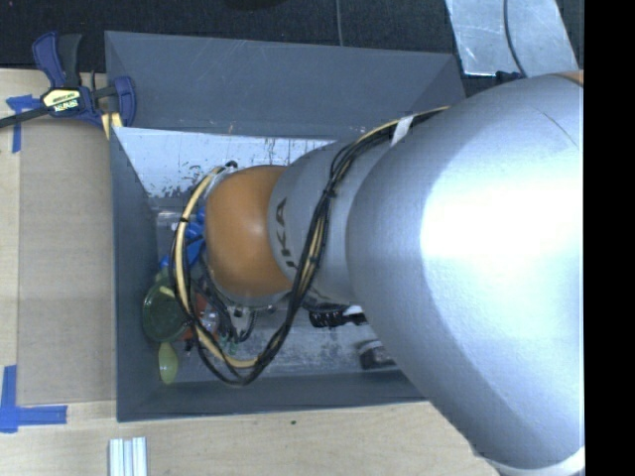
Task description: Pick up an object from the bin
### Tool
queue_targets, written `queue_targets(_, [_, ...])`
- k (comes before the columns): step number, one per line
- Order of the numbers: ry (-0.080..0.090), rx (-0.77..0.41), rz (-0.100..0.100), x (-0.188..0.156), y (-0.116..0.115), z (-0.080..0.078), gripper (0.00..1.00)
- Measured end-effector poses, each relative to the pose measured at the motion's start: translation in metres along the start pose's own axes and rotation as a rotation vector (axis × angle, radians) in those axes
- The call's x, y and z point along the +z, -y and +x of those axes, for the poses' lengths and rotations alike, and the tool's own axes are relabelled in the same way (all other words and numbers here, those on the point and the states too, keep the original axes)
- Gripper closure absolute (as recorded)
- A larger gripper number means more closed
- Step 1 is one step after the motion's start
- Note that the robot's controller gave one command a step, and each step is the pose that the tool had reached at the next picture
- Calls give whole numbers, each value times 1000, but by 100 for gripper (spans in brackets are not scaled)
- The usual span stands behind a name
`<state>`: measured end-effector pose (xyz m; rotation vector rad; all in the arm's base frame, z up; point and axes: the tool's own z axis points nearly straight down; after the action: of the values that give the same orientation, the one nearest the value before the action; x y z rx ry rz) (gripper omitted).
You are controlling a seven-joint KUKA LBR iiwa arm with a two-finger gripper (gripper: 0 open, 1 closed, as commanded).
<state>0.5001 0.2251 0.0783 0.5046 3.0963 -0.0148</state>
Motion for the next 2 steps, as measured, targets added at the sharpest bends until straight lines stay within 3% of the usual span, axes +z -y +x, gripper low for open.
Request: queue_targets(2, [5, 0, -7, -16, -1, 0, 100])
